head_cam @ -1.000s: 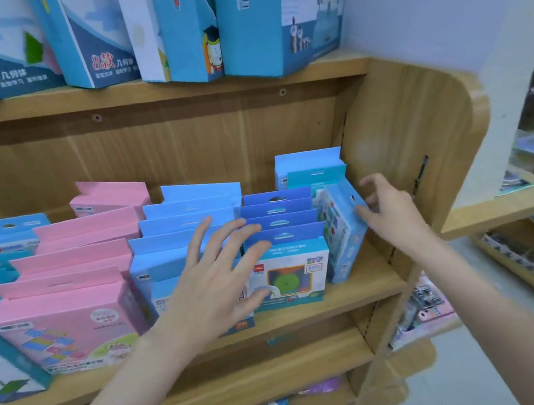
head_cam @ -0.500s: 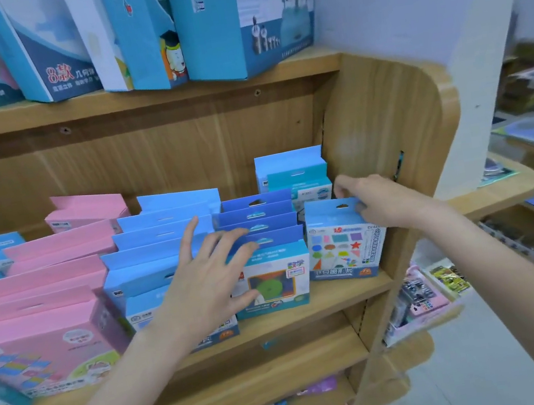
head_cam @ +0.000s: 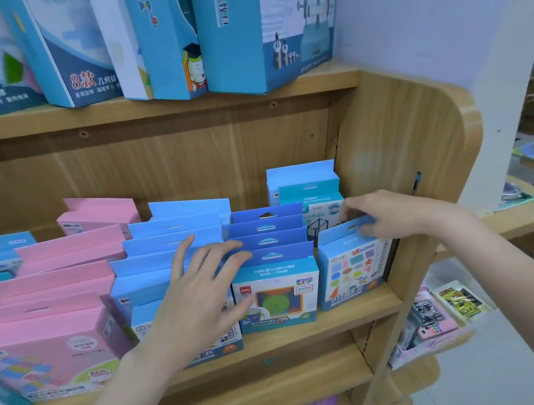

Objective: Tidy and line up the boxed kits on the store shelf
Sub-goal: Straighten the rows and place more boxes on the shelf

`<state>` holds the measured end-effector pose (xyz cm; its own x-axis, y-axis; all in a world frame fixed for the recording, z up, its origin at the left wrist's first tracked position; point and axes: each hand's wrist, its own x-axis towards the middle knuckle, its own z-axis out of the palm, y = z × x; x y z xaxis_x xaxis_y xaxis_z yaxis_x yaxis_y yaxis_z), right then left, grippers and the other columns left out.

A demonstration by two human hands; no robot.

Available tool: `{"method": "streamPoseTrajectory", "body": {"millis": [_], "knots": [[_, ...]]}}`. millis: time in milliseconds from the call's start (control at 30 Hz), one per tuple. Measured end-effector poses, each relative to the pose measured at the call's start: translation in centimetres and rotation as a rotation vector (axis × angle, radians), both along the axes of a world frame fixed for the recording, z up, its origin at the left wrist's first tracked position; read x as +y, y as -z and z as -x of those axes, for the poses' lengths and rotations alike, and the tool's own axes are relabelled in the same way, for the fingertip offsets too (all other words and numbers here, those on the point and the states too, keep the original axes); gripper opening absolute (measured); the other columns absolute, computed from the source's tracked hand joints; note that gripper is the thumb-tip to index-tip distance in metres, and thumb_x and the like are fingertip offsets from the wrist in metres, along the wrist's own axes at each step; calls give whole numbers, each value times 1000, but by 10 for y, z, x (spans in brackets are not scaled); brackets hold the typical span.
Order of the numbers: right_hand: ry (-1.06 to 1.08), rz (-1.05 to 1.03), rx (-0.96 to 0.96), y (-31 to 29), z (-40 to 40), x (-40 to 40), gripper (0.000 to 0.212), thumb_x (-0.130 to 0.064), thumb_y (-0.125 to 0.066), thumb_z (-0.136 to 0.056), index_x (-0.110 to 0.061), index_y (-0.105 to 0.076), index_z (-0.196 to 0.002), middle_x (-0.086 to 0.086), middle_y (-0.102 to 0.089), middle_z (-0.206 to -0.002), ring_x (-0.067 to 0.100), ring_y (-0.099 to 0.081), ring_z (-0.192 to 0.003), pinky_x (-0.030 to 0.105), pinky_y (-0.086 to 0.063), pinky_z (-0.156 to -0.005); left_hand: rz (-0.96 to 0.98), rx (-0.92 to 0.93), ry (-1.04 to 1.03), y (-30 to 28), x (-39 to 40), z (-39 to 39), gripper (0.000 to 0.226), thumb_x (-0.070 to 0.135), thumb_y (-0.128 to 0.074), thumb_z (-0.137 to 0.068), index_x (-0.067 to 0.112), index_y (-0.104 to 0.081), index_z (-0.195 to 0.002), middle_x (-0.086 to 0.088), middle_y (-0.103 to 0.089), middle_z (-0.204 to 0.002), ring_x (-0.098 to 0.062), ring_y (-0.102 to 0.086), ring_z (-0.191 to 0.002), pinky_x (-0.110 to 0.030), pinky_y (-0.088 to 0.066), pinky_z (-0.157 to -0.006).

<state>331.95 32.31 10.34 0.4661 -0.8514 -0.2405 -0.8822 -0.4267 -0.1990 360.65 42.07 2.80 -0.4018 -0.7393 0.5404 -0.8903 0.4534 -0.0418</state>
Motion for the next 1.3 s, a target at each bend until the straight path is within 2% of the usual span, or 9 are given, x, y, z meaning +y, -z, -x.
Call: {"method": "streamPoseTrajectory", "body": {"millis": [67,167,300,433,600,800,1000,1167,1300], "knots": [[-9,24,-143,-7,-2,-8,29,-20,-56,-90,-19,-52,-118,-2,-57,-118,13,-54,-106,28,-47,-90,-5,46,-3,-3,1,-1,45,51,-45,-84,20,-53,-115,1,-56,-117,-15,-49,-107,-47,-17,-109],[68,263,-247,-8,-15,-34,32,-16,-56,-90,-15,-52,-122,4,-55,-126,18,-50,-114,27,-42,-91,-2,67,-9,-7,0,1,45,52,-44,-85,19,-54,-114,2,-55,-118,-15,-49,-109,-46,-17,-110],[86,292,-95,8,-35,-67,32,-7,-56,-87,-10,-52,-119,10,-46,-122,27,-49,-111,36,-41,-92,-14,39,-26,-9,-4,1,51,56,-47,-81,18,-56,-114,2,-55,-121,-16,-47,-114,-46,-14,-111],[89,351,-104,19,-40,-78,27,-6,-60,-83,-14,-47,-105,6,-42,-104,29,-52,-94,38,-43,-75,-22,-17,-49,-7,-6,-3,60,62,-48,-74,20,-56,-117,5,-59,-120,-17,-43,-120,-49,-15,-108],[42,490,14,17,-43,-84,18,-21,-58,-89,-13,-65,-104,8,-50,-111,26,-43,-106,34,-37,-81,6,-27,-53,-3,-8,-1,58,63,-49,-73,21,-59,-112,11,-64,-99,-16,-46,-113,-50,-16,-107],[117,422,-339,20,-58,-86,11,-17,-51,-93,-8,-56,-88,12,-64,-88,31,-58,-82,39,-46,-69,51,-54,-58,2,-15,-3,48,56,-47,-74,23,-60,-106,10,-66,-89,-15,-47,-106,-49,-18,-106],[84,492,-426,-2,-65,-80,8,-24,-49,-94,-20,-53,-89,5,-66,-100,19,-59,-81,37,-52,-61,91,-57,-61,4,-15,-4,45,51,-49,-74,22,-63,-104,9,-65,-87,-16,-48,-105,-50,-24,-103],[32,770,-562,-15,-57,-52,12,-20,-49,-94,-14,-59,-98,1,-65,-91,17,-58,-77,29,-47,-60,110,-83,-51,8,-16,-6,48,53,-50,-76,22,-53,-112,6,-63,-102,-17,-48,-108,-50,-26,-103],[-61,1065,-669,-30,-46,-28,18,-15,-49,-93,-4,-62,-96,10,-66,-88,17,-56,-79,22,-40,-71,109,-98,-72,12,-13,-7,57,58,-50,-76,21,-48,-120,1,-58,-118,-21,-45,-115,-51,-24,-105]]}}
